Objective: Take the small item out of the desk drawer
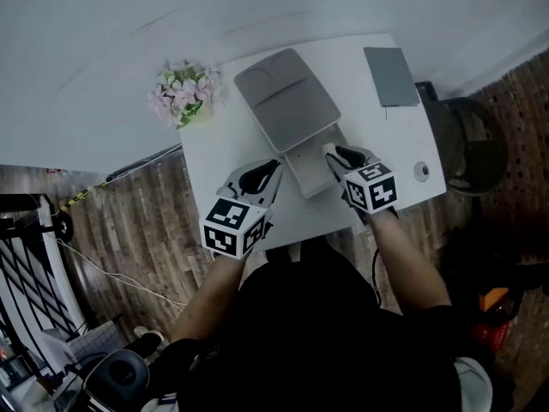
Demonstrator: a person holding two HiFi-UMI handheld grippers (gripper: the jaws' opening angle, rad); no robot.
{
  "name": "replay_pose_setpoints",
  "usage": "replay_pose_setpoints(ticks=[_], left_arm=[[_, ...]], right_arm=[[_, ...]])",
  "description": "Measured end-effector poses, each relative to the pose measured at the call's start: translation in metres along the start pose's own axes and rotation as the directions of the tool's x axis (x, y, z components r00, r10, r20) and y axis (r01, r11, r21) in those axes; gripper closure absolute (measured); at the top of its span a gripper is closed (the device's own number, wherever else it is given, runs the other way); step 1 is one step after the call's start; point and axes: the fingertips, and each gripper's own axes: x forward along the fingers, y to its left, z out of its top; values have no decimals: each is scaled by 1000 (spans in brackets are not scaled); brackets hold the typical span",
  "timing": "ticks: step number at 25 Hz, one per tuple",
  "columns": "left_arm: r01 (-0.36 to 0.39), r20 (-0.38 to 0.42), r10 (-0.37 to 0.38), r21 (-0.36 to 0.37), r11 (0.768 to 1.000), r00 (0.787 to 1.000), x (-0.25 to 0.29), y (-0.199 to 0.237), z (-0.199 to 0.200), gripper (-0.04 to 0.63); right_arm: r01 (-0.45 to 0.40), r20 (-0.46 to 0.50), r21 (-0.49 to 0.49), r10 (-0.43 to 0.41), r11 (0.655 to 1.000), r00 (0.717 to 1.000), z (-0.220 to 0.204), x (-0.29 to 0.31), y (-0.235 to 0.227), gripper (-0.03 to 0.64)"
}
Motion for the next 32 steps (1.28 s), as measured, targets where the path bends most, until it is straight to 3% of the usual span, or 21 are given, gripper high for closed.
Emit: replay_pose_setpoints(ticks=[9,17,23,28,32], left_arm=[[-11,9,11,-53,999,1000,-4,11,-11,563],[-19,36,23,-89,996,999,-14,18,-17,563],[-23,56,28,-96,995,998,-29,19,-14,563],[-34,56,41,-119,992,998,-37,24,-21,563],[-31,42,37,-136,990,998,-38,22,-29,563]], right_arm=[[13,-185,-69,-26,998,982,-14,32,-9,452],[13,-311,-114,-49,993,949,-35,46,-7,383],[61,-380,-175,-125,983,916,-48,50,-13,385],[17,-382,-224,-104,974,918,-44,53,-7,459],[-12,-424,-259,-102,966,900,-44,58,-11,442]])
